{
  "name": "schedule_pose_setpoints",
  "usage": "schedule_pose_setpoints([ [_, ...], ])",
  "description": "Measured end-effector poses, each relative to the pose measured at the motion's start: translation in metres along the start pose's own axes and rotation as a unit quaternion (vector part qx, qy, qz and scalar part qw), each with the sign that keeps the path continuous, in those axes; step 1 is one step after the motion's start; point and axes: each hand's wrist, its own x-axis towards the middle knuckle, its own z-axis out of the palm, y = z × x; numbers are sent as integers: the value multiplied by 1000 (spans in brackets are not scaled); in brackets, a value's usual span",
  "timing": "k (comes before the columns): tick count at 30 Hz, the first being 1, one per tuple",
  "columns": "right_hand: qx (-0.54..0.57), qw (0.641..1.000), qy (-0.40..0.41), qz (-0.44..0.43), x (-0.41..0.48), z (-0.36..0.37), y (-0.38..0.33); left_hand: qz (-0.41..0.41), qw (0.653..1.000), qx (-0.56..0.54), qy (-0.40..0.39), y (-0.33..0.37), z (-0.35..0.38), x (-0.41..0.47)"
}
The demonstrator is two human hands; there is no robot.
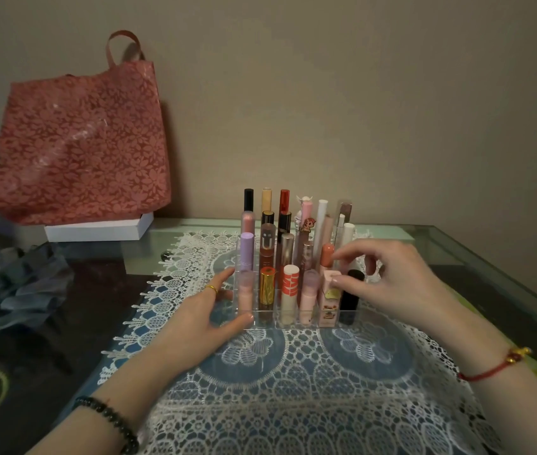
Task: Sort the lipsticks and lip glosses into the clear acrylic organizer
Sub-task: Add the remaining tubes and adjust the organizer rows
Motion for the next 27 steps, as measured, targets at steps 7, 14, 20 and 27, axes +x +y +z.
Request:
schedule_pose_setpoints([
  [7, -13, 1000, -4, -19, -2, 17, 11, 2, 1000, -14, 1, 1, -1, -1],
  [14, 9, 1000, -7, -9, 2, 21, 15, -11, 1000, 0, -2, 4, -2, -2],
  [20, 122, 992, 8, 13, 7, 17, 11, -19, 1000, -11, 10, 7, -2, -6],
  [27, 275, 956, 98, 24, -2, -6, 5, 71, 966, -2, 250, 23, -16, -7],
])
